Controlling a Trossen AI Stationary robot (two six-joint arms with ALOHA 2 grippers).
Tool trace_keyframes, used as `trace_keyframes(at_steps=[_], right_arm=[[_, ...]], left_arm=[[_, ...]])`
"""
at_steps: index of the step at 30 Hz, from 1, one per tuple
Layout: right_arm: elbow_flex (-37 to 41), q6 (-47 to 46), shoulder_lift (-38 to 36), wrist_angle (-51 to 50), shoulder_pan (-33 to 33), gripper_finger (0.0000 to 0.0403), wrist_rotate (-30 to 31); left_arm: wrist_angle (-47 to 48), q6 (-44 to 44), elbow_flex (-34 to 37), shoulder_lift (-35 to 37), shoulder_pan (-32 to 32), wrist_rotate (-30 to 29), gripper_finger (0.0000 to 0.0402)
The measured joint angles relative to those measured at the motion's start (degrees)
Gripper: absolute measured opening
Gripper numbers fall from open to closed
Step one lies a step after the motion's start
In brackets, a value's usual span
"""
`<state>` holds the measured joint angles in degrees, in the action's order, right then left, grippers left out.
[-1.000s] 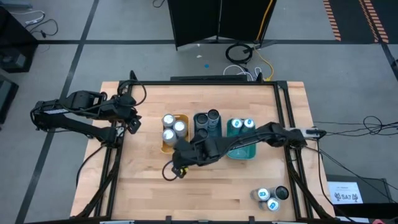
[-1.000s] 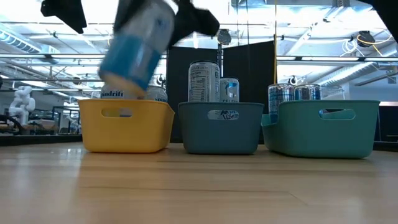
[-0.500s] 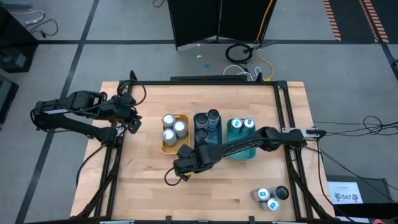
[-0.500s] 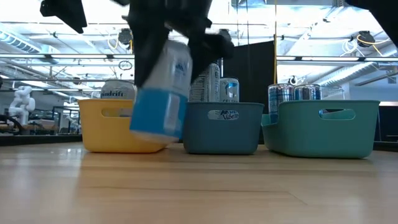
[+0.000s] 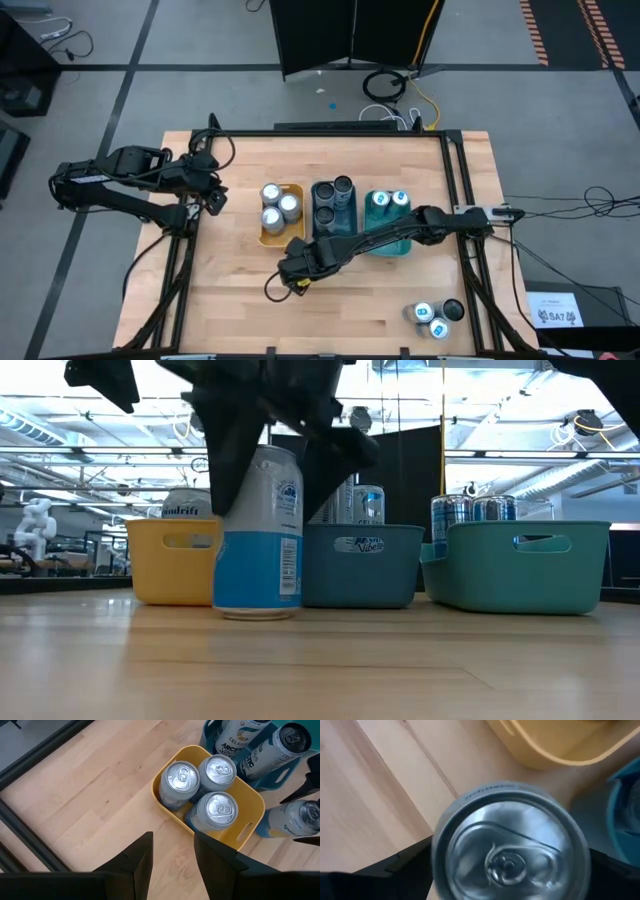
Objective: Sort soda cans
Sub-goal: Put the blue-white soda can into the yellow bin
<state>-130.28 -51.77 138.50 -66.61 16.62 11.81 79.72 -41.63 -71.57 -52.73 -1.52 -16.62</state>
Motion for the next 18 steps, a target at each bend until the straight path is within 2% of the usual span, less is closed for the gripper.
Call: trace_keyframes(at_steps=[10,14,18], right_arm=[[-1.8,-1.6,-3.1,-1.2,0.1,0.0355,-0.1],[-2.3,-3.8,-5.1,-4.4,0.8,0.0355,0.2],[-2.3,-6.1,-7.5,-7.6,3.0,0.0355,5.7]], left_arm=[[-0.2,0.0,0.0,0.0,0.0,0.0,0.0153],[-3.2,0.0,0.2,-0.1,-0.2,0.0,0.0153],[-6.6,0.0,1.9,-0.4,-1.3,0.3,0.0153]])
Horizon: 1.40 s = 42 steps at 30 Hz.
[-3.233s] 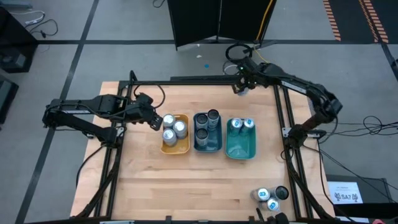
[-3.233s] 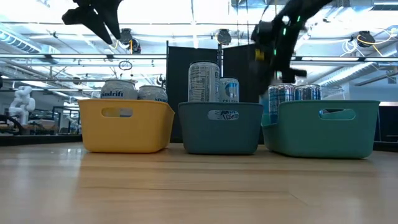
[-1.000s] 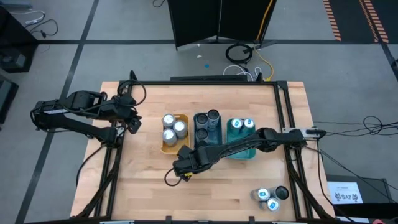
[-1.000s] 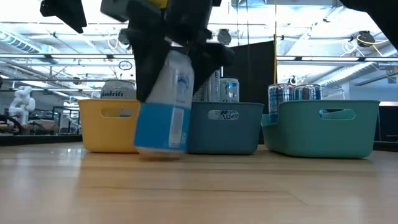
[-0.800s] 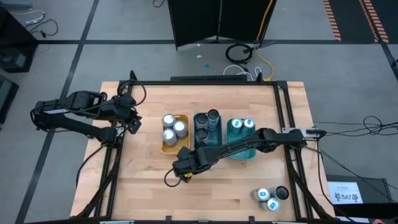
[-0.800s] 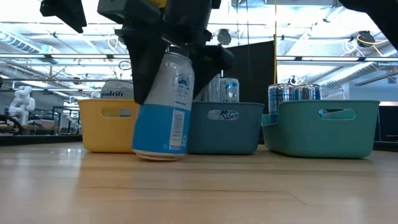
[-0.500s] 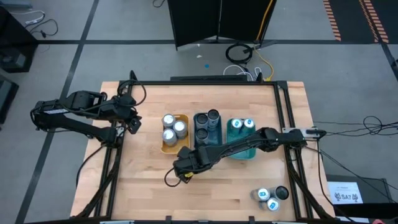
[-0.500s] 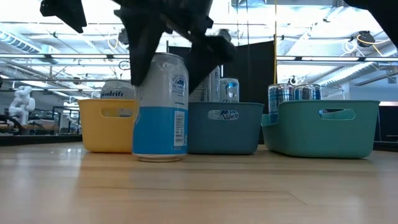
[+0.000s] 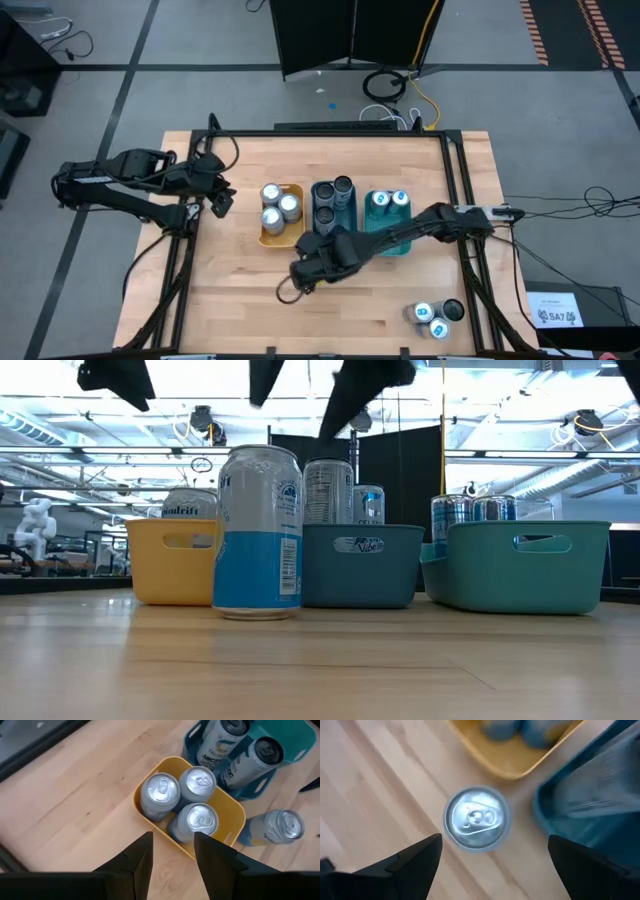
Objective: Sort soda cans
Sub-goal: Put the blue-white soda can into the yellow bin
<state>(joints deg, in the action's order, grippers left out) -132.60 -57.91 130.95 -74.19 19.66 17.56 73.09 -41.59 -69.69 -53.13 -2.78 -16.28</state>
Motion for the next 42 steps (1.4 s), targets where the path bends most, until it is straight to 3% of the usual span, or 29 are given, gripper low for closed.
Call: trace_keyframes(at_steps=[5,9,20,23,25,31,34,37,42], right_arm=[[0.0,-4.1,-3.1,-4.4,4.8,0.0353,13.1],[0.0,-7.3,-3.7,-11.9,7.0,0.0328,13.8],[4.4,-13.5,-6.1,-15.6,14.9,0.0141,19.5],[12.8,-15.0,-12.3,-12.4,17.7,0.0106,19.7],[22.0,-15.8,-17.7,-4.8,19.6,0.0084,19.7],[55.8,-13.3,-34.6,35.4,24.7,0.0038,15.8],[68.9,-13.4,-41.1,50.5,26.6,0.0026,14.0],[78.1,-15.9,-46.2,56.4,29.2,0.0019,14.6],[86.5,-22.0,-52.3,55.7,33.3,0.0016,15.8]], left_arm=[[-3.0,-1.2,2.8,-0.7,-0.8,1.6,0.0153],[-4.7,-4.6,4.8,-2.0,-1.7,6.5,0.0153],[-24.9,-13.6,6.5,-7.2,-10.8,6.5,0.0153],[-28.6,-16.4,6.5,-10.1,-13.1,4.9,0.0152],[-30.1,-18.1,6.0,-12.5,-14.5,3.7,0.0148],[-37.4,-19.1,2.0,-21.4,-18.0,3.0,0.0125],[-36.9,-19.6,-2.4,-26.0,-18.5,3.2,0.0113],[-36.7,-19.6,-7.8,-30.0,-18.7,3.2,0.0101],[-31.5,-18.2,-16.6,-35.7,-18.1,3.3,0.0083]])
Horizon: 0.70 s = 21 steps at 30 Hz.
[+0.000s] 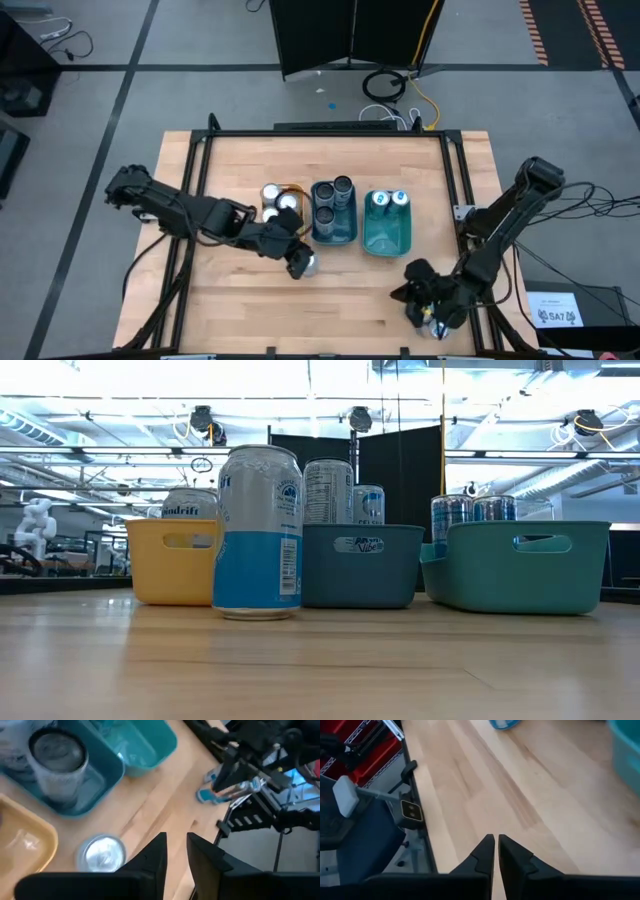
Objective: Sort soda cans
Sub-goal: Put the blue-white soda can into the yellow bin
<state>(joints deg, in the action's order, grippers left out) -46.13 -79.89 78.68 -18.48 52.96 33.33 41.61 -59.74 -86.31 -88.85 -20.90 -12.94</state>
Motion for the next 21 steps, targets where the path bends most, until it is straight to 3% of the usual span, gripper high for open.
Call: trace_keyframes(at_steps=[8,12,21], right_arm=[[2.2,2.8,-4.7,0.1,0.8,0.0015,0.2],[2.2,3.9,-5.0,0.3,0.8,0.0015,0.5],[2.2,3.1,-5.0,0.3,0.8,0.0015,1.0]], left_arm=[[-2.9,0.2,-2.0,-1.9,2.6,-3.8,0.0075],[-3.6,0.2,-2.0,-1.9,4.0,-8.3,0.0074],[-3.3,0.8,-2.0,-2.0,7.8,-10.9,0.0074]])
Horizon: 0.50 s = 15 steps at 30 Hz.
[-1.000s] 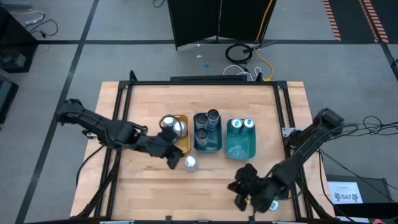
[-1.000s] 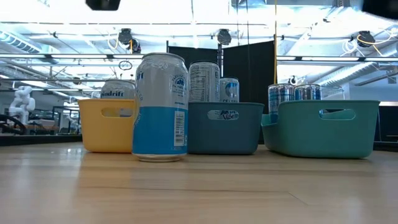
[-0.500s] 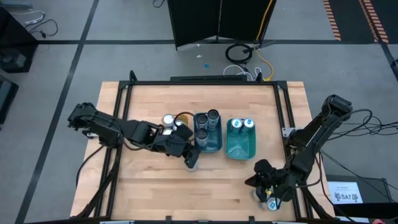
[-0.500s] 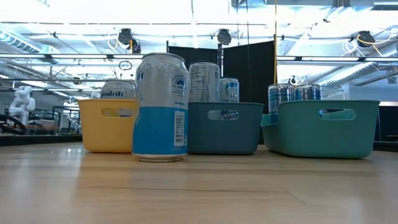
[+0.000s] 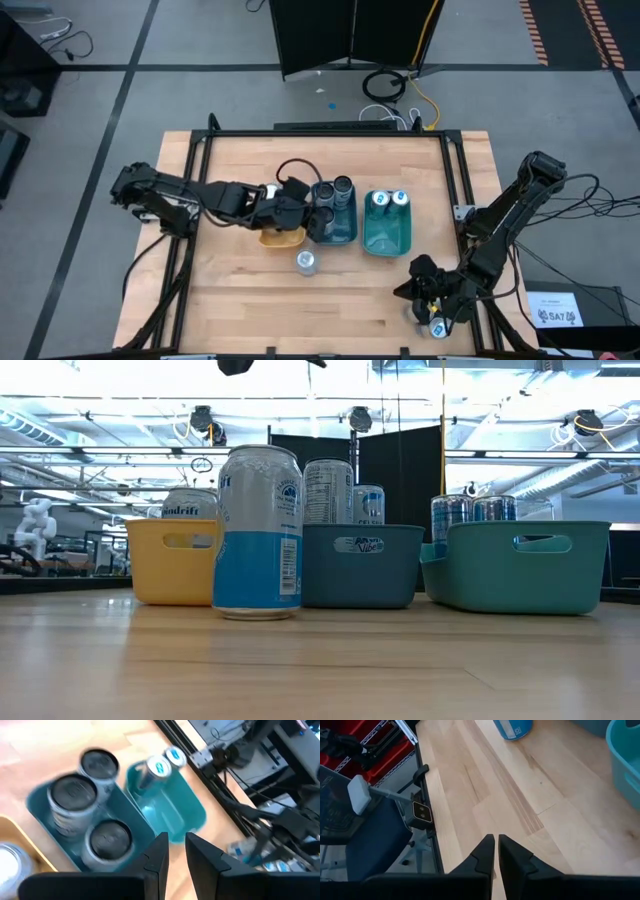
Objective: Sort soda cans
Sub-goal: Put the blue-white soda can into the yellow bin
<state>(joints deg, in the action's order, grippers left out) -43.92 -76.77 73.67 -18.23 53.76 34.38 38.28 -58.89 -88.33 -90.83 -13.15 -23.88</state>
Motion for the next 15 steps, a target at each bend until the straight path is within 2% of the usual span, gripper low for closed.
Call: trace_keyframes(at_steps=[6,9,12,15], right_arm=[[0.0,0.0,0.0,0.0,0.0,0.0015,0.1],[0.0,0.4,0.0,0.0,0.0,0.0015,0.1],[0.0,0.7,0.0,0.0,0.0,0.0016,0.1],[0.0,0.9,0.0,0.0,0.0,0.0016,0.1]], left_arm=[[0.3,3.0,0.0,0.0,0.4,-2.8,0.0074],[-0.1,5.2,0.0,0.0,0.2,-6.2,0.0082],[-0.3,5.3,0.0,0.0,0.0,-6.9,0.0108],[0.0,5.1,0.0,0.0,0.0,-6.9,0.0152]])
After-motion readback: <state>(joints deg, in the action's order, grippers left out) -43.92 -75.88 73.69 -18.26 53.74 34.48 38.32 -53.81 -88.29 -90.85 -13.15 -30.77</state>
